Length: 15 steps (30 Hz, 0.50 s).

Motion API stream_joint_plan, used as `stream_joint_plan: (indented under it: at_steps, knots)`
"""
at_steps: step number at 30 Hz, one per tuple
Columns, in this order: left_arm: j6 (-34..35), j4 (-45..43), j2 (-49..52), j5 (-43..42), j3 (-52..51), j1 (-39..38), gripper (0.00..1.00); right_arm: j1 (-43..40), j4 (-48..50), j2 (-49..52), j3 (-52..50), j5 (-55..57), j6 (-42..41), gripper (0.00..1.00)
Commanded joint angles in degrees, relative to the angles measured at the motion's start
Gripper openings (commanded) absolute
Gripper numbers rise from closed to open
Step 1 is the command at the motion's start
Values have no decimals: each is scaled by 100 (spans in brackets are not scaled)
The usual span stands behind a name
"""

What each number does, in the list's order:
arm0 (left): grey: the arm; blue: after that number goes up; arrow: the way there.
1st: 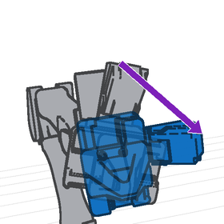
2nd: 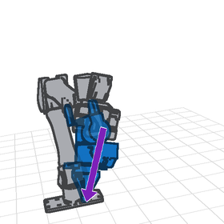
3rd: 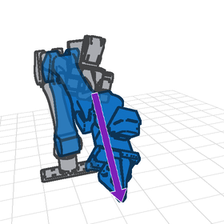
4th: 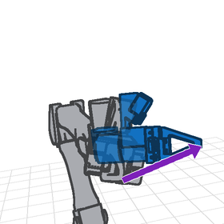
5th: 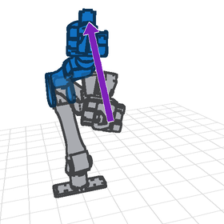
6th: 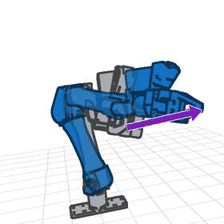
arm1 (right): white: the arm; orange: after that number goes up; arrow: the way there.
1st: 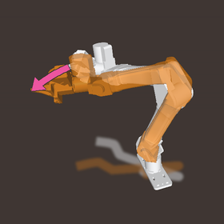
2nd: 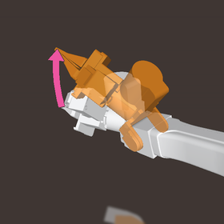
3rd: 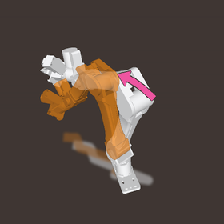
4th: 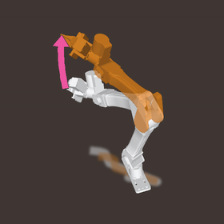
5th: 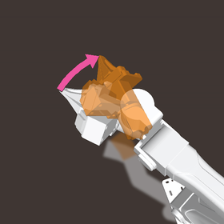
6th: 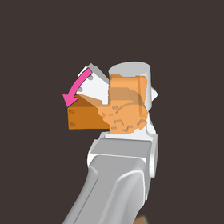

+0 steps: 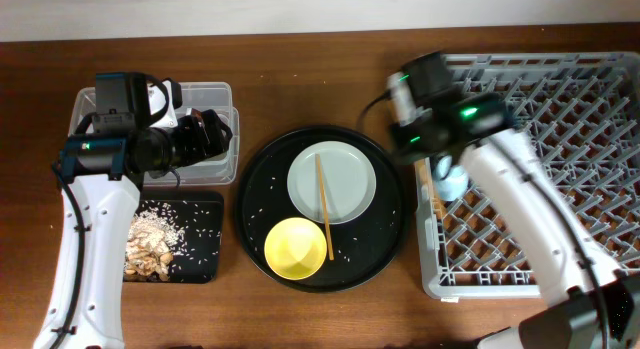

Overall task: Sort waste into correct bins and load items into the dishwasher rack
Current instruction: 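Carry the chopstick into the dish rack and release it upright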

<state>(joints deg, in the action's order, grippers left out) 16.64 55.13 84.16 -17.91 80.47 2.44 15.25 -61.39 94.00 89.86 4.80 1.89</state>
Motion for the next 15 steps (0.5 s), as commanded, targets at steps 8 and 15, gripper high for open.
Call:
stream_joint_plan:
  at_steps: [8,15]
  knots:
    - [-46,7,35,35,-28,20,99,-2385,350,240,79,212,1296,4]
    - [-46,7,35,35,-28,20,99,-2999,774,861,79,-398,1886,4]
